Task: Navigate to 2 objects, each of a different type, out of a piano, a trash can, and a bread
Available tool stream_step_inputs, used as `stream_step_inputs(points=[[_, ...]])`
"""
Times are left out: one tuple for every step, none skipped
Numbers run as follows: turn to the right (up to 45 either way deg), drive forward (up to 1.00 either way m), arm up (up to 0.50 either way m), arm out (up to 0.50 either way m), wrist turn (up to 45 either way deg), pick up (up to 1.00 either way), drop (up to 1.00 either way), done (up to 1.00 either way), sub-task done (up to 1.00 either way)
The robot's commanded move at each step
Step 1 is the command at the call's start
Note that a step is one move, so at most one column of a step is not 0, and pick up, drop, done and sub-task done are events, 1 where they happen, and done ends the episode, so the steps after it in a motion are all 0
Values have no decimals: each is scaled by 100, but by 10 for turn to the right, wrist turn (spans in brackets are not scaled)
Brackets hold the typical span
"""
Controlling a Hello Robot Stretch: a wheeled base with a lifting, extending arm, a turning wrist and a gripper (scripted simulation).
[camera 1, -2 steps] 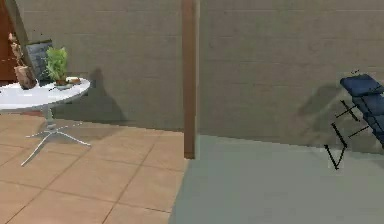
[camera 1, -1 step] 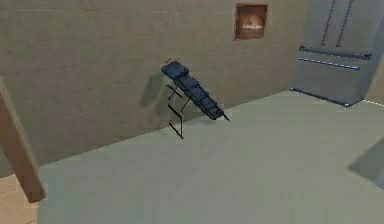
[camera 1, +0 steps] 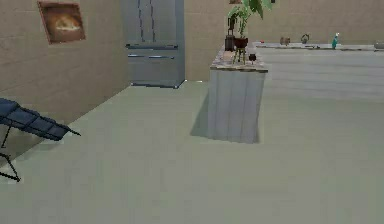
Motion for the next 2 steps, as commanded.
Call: stream_step_inputs(points=[[120, 0, 0, 0, 0, 0, 0, 0, 0], [0, 25, 0, 0, 0, 0, 0, 0, 0]])
